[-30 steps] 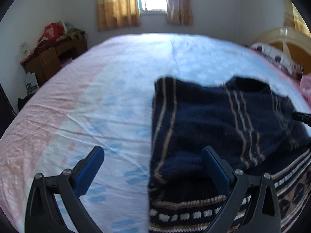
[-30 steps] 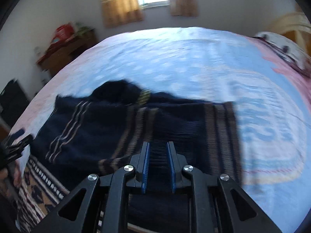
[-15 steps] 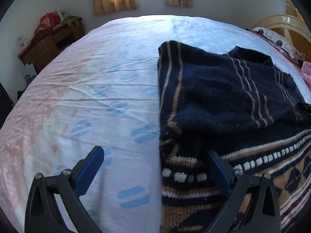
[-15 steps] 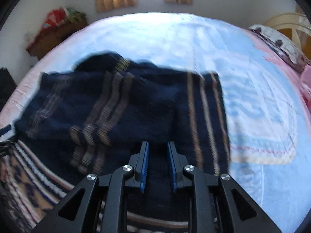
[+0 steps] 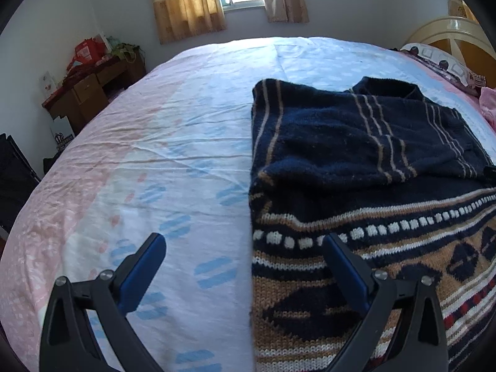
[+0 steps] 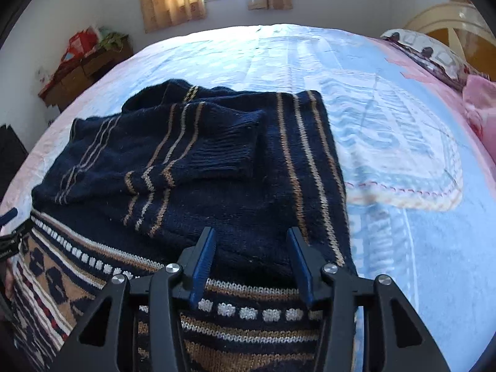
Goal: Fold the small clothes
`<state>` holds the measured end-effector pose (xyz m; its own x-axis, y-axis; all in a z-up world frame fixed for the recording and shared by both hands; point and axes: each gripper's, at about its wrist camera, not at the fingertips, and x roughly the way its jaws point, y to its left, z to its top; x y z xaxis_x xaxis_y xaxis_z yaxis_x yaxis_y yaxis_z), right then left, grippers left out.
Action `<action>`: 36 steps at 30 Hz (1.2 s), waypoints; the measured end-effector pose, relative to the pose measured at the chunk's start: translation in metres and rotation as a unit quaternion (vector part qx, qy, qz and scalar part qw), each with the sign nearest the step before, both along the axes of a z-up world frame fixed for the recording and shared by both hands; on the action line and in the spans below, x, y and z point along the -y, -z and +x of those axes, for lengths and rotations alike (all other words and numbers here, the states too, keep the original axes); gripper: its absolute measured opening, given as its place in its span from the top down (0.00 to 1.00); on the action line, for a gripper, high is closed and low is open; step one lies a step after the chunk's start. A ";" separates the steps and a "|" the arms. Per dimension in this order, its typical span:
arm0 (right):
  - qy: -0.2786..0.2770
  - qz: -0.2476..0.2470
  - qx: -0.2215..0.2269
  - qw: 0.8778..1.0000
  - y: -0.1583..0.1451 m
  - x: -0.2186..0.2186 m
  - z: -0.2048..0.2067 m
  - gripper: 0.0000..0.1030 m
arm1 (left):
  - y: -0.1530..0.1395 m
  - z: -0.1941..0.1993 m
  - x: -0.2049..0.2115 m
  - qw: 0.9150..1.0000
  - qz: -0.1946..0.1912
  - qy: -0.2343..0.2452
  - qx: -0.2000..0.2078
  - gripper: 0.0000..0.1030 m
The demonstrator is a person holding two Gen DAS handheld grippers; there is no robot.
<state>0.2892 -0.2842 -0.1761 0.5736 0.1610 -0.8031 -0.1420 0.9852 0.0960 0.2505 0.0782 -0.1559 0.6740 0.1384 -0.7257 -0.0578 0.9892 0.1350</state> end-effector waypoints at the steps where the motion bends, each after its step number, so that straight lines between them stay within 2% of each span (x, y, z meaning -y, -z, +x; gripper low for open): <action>1: 0.001 -0.002 0.003 1.000 0.000 0.000 -0.003 0.53 | 0.001 0.001 0.000 1.000 0.001 0.000 0.000 0.00; 4: 0.003 -0.006 0.016 1.000 0.005 -0.001 -0.006 0.53 | 0.004 0.002 0.000 1.000 0.005 0.001 -0.006 0.00; 9: 0.021 0.003 0.024 1.000 -0.005 0.002 -0.020 0.53 | -0.008 -0.009 0.002 1.000 0.001 0.005 0.006 0.00; 17: 0.017 -0.022 0.024 0.999 -0.008 0.001 -0.055 0.53 | -0.019 -0.025 0.011 1.000 0.001 0.016 0.018 0.00; 24: 0.022 -0.017 0.023 0.999 -0.010 0.004 -0.081 0.53 | -0.025 -0.047 0.013 0.999 -0.031 0.027 0.017 0.00; 36: 0.004 -0.015 0.029 0.999 -0.015 -0.012 -0.137 0.53 | -0.026 -0.090 0.022 0.999 -0.023 0.048 0.012 0.00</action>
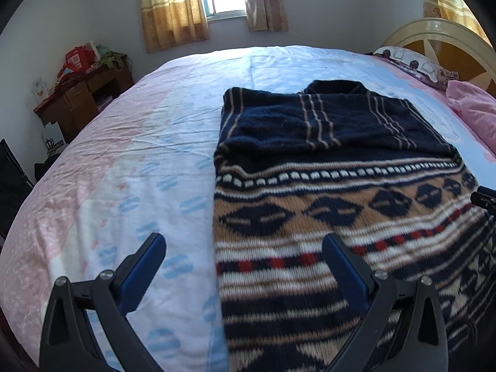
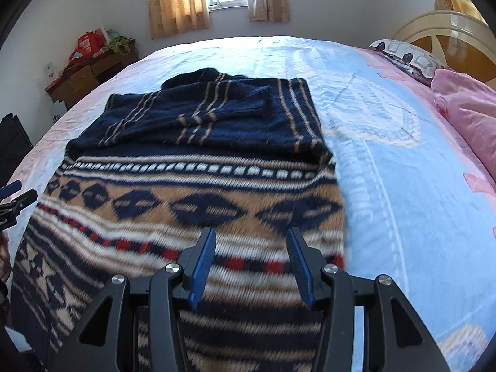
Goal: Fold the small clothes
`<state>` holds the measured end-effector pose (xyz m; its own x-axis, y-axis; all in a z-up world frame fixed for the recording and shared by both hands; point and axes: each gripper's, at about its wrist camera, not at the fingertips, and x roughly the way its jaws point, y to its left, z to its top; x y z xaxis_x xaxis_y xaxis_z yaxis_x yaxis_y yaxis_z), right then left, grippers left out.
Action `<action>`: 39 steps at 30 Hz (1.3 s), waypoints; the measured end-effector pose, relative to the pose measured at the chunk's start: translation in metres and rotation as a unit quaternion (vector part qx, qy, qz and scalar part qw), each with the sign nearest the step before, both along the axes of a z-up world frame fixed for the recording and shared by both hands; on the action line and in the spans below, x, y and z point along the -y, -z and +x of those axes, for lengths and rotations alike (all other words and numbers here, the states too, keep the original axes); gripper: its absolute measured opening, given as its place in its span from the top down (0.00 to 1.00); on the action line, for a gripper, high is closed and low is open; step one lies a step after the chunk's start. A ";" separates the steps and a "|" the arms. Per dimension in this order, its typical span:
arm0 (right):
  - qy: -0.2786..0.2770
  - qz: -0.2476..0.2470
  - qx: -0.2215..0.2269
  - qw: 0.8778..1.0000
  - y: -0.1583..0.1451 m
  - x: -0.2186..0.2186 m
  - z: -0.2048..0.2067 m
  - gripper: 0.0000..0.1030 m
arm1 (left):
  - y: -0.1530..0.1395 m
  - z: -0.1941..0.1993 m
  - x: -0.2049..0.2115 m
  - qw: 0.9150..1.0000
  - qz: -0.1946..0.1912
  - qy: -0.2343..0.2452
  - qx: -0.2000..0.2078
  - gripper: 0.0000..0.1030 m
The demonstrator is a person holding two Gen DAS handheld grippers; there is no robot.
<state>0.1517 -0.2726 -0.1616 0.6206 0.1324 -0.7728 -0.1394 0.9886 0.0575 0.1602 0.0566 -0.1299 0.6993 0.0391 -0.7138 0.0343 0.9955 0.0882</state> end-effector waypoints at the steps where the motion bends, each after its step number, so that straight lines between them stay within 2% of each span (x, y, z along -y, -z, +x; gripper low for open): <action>1: -0.001 0.001 -0.001 1.000 0.001 -0.002 -0.005 0.53 | 0.000 -0.004 0.000 1.000 -0.002 0.002 -0.002 0.00; 6: -0.004 0.002 -0.006 1.000 0.005 -0.009 -0.021 0.52 | 0.002 -0.021 0.001 1.000 -0.015 0.012 -0.008 0.00; 14: 0.001 0.004 -0.010 1.000 0.006 -0.008 -0.036 0.52 | 0.010 -0.046 0.009 0.999 -0.002 0.030 -0.017 0.00; 21: 0.004 0.006 -0.011 1.000 0.003 -0.003 -0.055 0.52 | 0.013 -0.065 0.005 1.000 0.005 0.026 -0.016 0.00; 29: -0.007 -0.007 -0.007 1.000 -0.003 -0.006 -0.094 0.52 | 0.015 -0.089 0.004 0.999 -0.001 0.033 -0.023 0.00; 39: -0.022 -0.029 -0.016 0.999 0.010 -0.010 -0.140 0.48 | 0.032 -0.103 0.003 0.998 -0.004 0.037 -0.053 0.00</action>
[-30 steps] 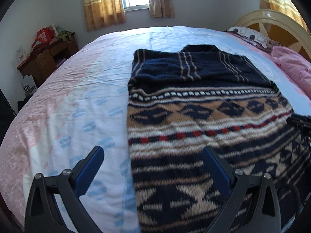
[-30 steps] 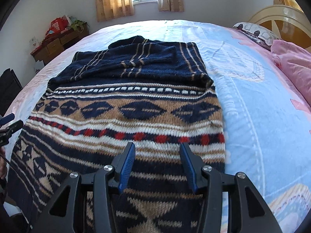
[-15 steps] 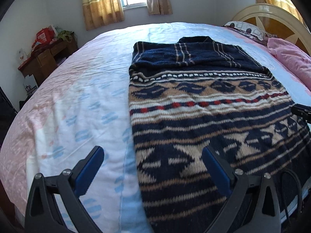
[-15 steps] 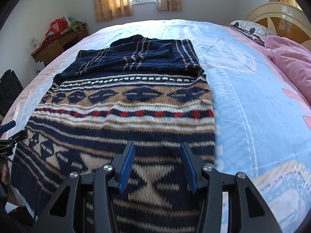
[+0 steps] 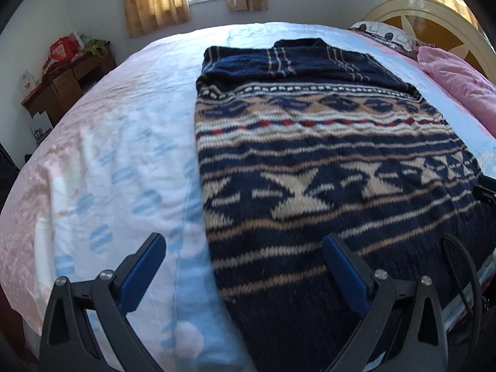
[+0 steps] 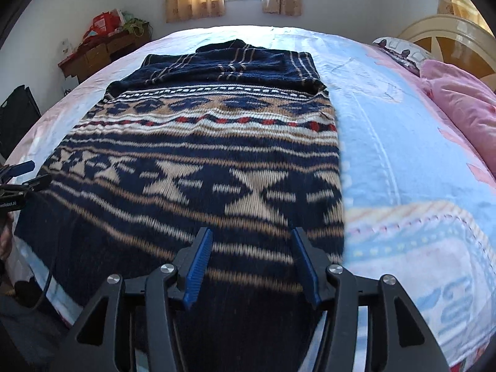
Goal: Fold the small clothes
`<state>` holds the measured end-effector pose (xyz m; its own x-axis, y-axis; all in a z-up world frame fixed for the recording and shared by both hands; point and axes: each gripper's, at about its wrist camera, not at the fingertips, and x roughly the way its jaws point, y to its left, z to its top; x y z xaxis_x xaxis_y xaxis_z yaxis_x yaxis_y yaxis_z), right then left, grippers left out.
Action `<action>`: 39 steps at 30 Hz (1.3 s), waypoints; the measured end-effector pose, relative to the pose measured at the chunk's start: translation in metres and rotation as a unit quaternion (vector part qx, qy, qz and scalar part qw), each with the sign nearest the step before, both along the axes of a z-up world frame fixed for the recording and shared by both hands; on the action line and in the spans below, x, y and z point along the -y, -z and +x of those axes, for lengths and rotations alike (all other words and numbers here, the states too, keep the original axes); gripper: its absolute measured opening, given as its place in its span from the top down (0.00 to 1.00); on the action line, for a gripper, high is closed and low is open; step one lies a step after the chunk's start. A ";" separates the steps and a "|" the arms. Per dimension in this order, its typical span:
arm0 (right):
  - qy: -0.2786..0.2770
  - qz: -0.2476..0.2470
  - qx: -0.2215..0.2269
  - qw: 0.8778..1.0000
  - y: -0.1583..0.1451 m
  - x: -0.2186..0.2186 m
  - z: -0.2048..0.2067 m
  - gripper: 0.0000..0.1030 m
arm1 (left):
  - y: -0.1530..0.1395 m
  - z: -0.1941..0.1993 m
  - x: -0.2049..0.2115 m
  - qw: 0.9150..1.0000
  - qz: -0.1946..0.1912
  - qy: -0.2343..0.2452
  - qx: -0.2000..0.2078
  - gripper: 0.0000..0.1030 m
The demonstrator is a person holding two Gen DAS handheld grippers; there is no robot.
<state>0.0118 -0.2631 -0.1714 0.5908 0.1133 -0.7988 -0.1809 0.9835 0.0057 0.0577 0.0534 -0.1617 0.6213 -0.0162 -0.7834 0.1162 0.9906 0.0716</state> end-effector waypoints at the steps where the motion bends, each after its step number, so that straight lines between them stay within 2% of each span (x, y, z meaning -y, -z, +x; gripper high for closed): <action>1: 0.001 0.000 0.000 1.000 0.000 0.001 -0.004 0.48 | 0.001 -0.003 -0.001 1.000 -0.004 -0.003 -0.001 0.00; 7: 0.016 0.026 -0.001 1.000 -0.002 0.016 -0.021 0.48 | 0.002 -0.016 -0.004 1.000 -0.023 -0.010 -0.014 0.00; 20: 0.044 0.038 -0.013 0.998 0.002 0.041 -0.046 0.48 | 0.006 -0.045 -0.015 0.996 -0.079 -0.013 -0.040 0.01; 30: 0.023 0.061 -0.033 0.997 0.008 0.038 -0.070 0.48 | 0.002 -0.063 -0.015 0.994 -0.103 0.019 -0.044 0.23; 32: 0.023 0.072 -0.033 0.997 0.008 0.040 -0.070 0.59 | 0.002 -0.063 -0.014 0.993 -0.104 0.024 -0.042 0.28; 35: 0.029 0.095 -0.032 0.995 0.013 0.045 -0.068 0.62 | 0.002 -0.063 -0.014 0.993 -0.111 0.027 -0.044 0.31; 37: 0.029 0.093 -0.029 0.995 0.012 0.044 -0.068 0.64 | 0.001 -0.064 -0.013 0.993 -0.110 0.027 -0.041 0.32; 38: 0.027 0.093 -0.028 0.995 0.012 0.042 -0.069 0.72 | 0.001 -0.064 -0.013 0.993 -0.111 0.027 -0.040 0.36; 39: 0.024 0.096 -0.029 0.995 0.012 0.042 -0.069 0.76 | 0.000 -0.064 -0.013 0.992 -0.114 0.030 -0.039 0.40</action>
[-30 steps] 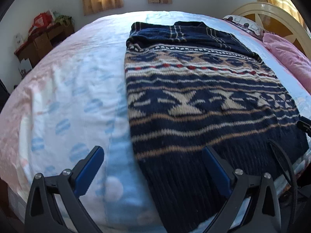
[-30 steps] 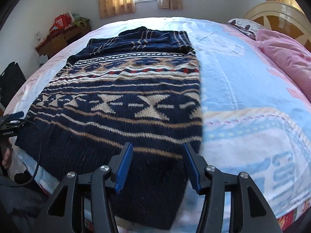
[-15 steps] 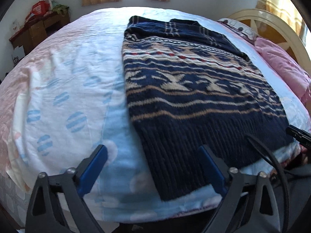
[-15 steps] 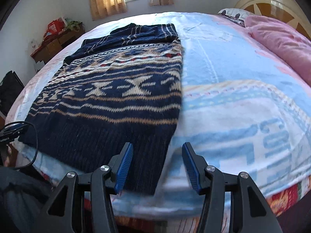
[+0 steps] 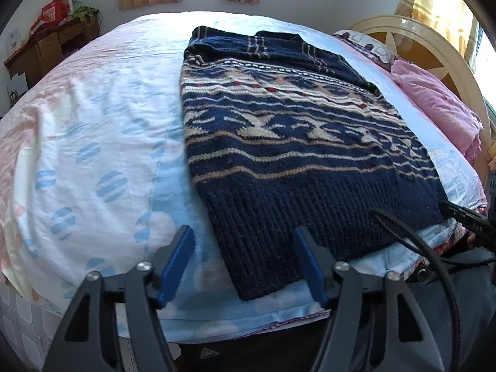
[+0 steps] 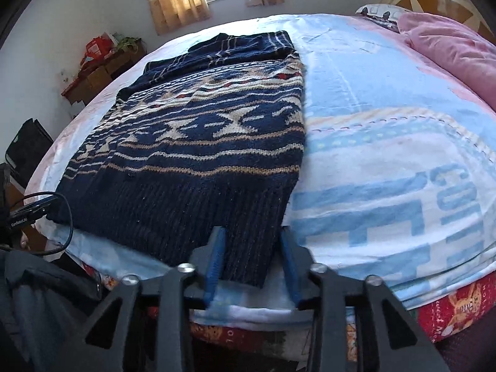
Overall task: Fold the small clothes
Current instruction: 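Move both grippers to the sweater hem and close them on it, then lift the hem with both grippers and fold it over toward the collar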
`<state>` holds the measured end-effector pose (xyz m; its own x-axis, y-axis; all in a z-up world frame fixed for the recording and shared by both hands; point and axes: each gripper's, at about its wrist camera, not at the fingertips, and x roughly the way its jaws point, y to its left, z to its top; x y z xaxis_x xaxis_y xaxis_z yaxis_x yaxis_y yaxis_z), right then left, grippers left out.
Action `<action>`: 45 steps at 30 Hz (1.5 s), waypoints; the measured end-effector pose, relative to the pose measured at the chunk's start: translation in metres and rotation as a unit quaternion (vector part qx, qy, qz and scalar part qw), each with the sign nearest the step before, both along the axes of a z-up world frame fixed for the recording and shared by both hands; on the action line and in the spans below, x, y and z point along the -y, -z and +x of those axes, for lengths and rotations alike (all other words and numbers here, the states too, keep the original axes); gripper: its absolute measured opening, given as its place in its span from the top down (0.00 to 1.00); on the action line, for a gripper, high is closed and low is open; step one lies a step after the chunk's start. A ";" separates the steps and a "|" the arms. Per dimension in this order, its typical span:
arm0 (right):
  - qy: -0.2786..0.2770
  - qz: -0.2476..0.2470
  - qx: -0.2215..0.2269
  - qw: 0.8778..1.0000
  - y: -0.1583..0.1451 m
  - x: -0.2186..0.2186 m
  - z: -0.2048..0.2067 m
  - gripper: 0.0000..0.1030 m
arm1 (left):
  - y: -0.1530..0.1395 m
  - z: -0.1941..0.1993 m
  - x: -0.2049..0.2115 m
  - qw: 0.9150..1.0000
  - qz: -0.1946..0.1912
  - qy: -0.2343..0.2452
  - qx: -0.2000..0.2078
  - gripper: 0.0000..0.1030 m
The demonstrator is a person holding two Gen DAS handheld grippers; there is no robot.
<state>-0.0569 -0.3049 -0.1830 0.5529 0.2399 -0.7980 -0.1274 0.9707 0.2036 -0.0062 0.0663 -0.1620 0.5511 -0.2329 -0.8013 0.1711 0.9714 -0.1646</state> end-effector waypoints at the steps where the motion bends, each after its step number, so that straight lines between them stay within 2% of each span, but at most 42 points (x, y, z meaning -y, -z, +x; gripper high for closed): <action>1: -0.004 0.009 -0.001 1.000 0.001 0.000 0.000 0.81 | 0.000 0.000 0.001 1.000 -0.004 0.004 0.001 0.42; 6: -0.009 0.049 -0.005 0.999 0.008 0.004 0.004 0.82 | 0.004 -0.001 -0.002 0.999 -0.037 0.018 0.013 0.46; 7: -0.008 0.061 -0.006 0.998 0.008 0.007 0.005 0.83 | 0.003 -0.002 -0.004 0.999 -0.043 0.018 0.019 0.53; 8: -0.006 0.072 -0.006 0.997 0.008 0.010 0.005 0.89 | 0.001 -0.002 -0.008 0.998 -0.056 0.016 0.026 0.82; 9: -0.004 0.079 -0.005 0.997 0.008 0.013 0.005 0.90 | 0.000 -0.001 -0.012 0.997 -0.070 0.016 0.026 0.89; 12: 0.008 0.102 0.016 0.995 0.000 0.021 0.003 0.92 | -0.005 -0.001 -0.023 0.994 -0.099 0.000 0.046 0.91; 15: 0.016 0.105 0.047 0.993 -0.011 0.026 -0.001 0.92 | -0.009 -0.003 -0.017 0.994 -0.085 0.009 0.066 0.91; 19: 0.014 0.101 0.051 0.994 -0.012 0.021 0.002 0.93 | -0.015 0.004 -0.018 0.993 -0.094 0.009 0.073 0.91; 26: 0.027 0.180 0.069 0.981 -0.036 0.034 0.023 0.93 | -0.036 0.036 -0.031 0.985 -0.149 -0.009 0.085 0.92; 28: 0.027 0.194 0.071 0.978 -0.042 0.034 0.034 0.93 | -0.042 0.044 -0.033 0.984 -0.150 -0.011 0.096 0.92; 33: 0.024 0.179 0.095 0.979 -0.059 0.025 0.056 0.93 | -0.056 0.073 -0.034 0.980 -0.154 -0.015 0.122 0.92; 37: 0.030 0.158 0.103 0.982 -0.067 0.020 0.078 0.93 | -0.056 0.097 -0.037 0.979 -0.162 -0.024 0.119 0.92; 41: 0.046 0.172 0.101 0.979 -0.070 0.023 0.102 0.93 | -0.055 0.120 -0.044 0.974 -0.199 -0.039 0.098 0.93; 45: 0.045 0.177 0.119 0.976 -0.089 0.024 0.118 0.93 | -0.067 0.131 -0.044 0.973 -0.199 -0.038 0.110 0.93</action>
